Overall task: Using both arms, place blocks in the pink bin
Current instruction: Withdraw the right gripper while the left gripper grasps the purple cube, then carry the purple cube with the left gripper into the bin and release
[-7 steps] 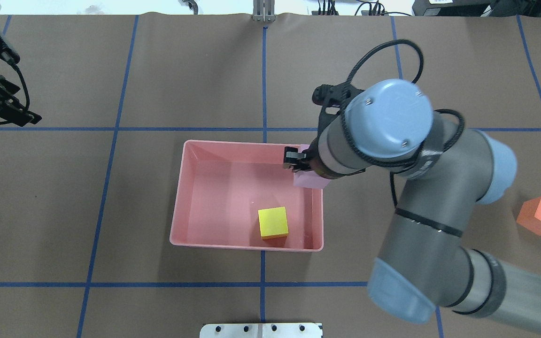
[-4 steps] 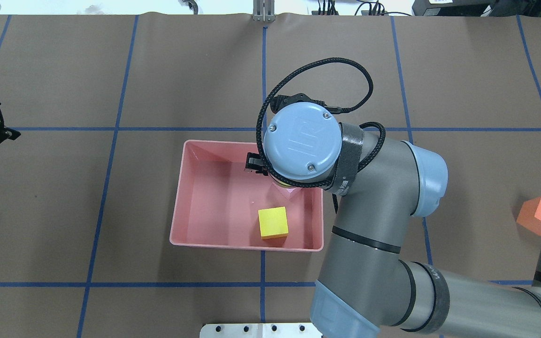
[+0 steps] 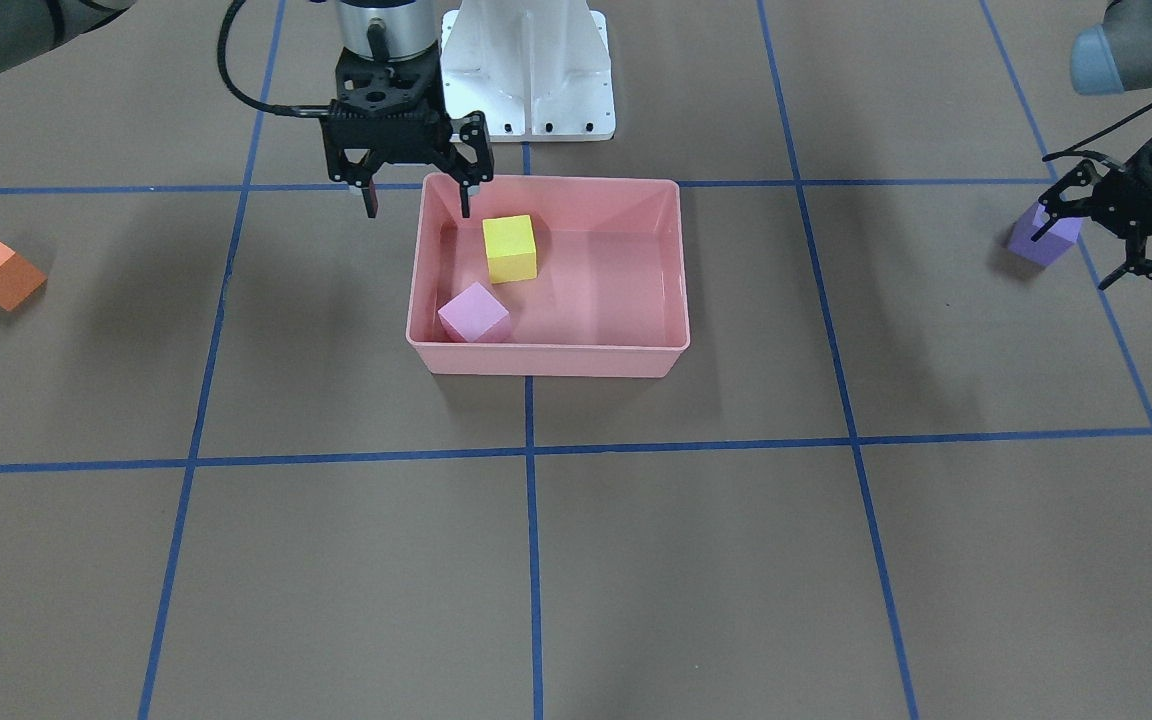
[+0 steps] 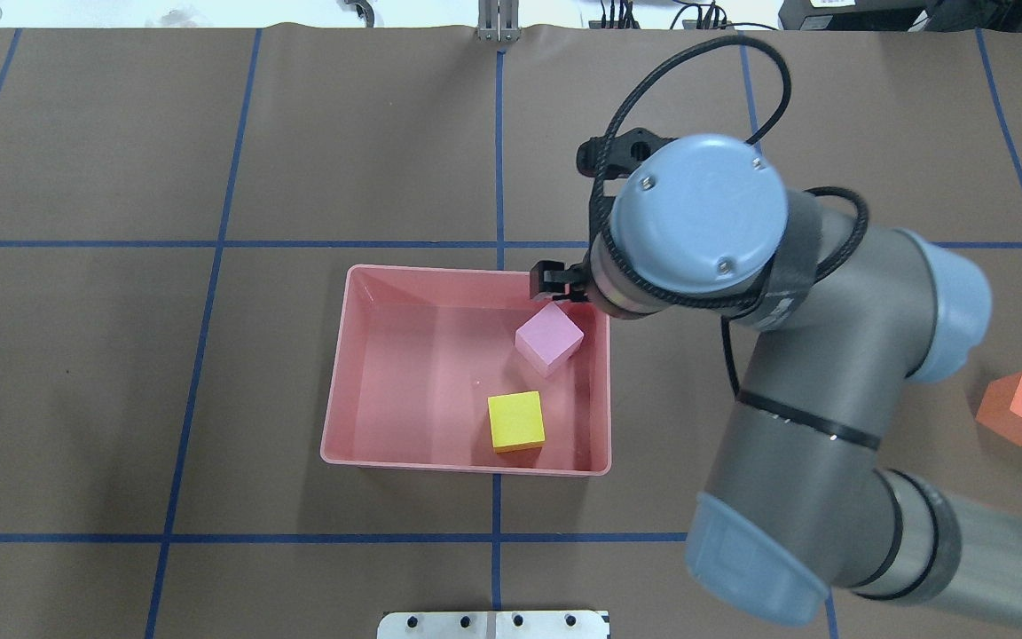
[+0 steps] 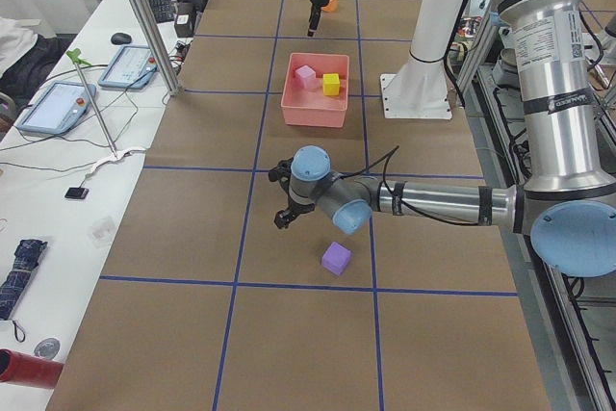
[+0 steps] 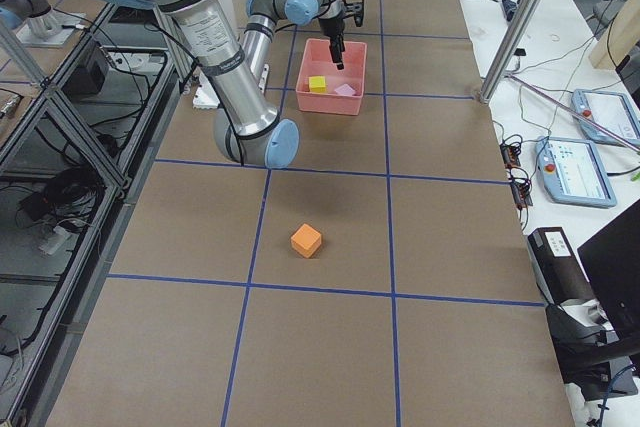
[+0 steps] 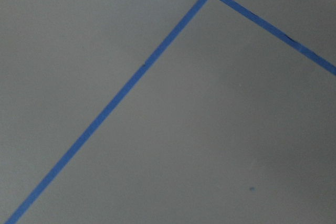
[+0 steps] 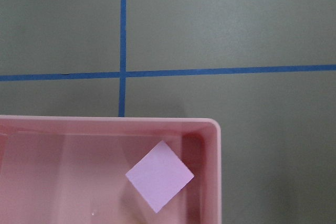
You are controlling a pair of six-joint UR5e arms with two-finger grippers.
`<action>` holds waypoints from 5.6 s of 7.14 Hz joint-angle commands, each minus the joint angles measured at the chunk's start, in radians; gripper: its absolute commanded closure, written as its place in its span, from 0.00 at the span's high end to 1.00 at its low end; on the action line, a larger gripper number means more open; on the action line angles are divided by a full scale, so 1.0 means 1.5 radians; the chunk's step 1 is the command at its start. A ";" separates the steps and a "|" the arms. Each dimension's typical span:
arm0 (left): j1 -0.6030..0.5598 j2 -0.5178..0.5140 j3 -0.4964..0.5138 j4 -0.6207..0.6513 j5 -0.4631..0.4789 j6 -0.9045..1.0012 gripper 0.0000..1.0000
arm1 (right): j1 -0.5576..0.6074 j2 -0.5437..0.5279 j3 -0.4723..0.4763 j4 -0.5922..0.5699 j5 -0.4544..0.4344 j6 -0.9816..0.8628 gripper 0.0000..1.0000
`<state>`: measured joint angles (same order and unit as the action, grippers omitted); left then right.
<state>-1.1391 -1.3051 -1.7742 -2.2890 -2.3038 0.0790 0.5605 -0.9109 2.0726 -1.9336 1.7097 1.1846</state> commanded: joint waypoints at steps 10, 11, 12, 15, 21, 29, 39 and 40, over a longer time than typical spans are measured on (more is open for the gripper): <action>0.058 0.135 0.034 -0.193 0.061 -0.264 1.00 | 0.373 -0.259 0.085 0.010 0.299 -0.534 1.00; 0.067 0.123 0.045 -0.193 0.063 -0.266 1.00 | 0.390 -0.275 0.085 0.010 0.311 -0.569 1.00; 0.076 0.108 0.062 -0.193 0.065 -0.269 1.00 | 0.401 -0.287 0.085 0.011 0.318 -0.582 1.00; 0.123 0.097 0.073 -0.193 0.090 -0.311 1.00 | 0.405 -0.298 0.085 0.011 0.319 -0.590 1.00; 0.154 0.053 0.129 -0.196 0.105 -0.307 0.78 | 0.405 -0.306 0.084 0.011 0.317 -0.590 1.00; 0.154 -0.232 -0.138 0.306 0.095 -0.395 0.03 | 0.440 -0.389 0.076 0.040 0.317 -0.722 1.00; 0.356 -0.680 -0.061 0.589 0.253 -0.676 1.00 | 0.467 -0.657 -0.181 0.695 0.377 -0.752 1.00; 0.359 -0.681 -0.063 0.588 0.253 -0.679 1.00 | 0.431 -0.673 -0.181 0.733 0.375 -0.751 1.00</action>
<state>-0.6040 -2.3253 -1.8649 -1.4049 -1.9250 -0.9364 1.2545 -1.8881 1.8181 -0.9259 2.2743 0.0576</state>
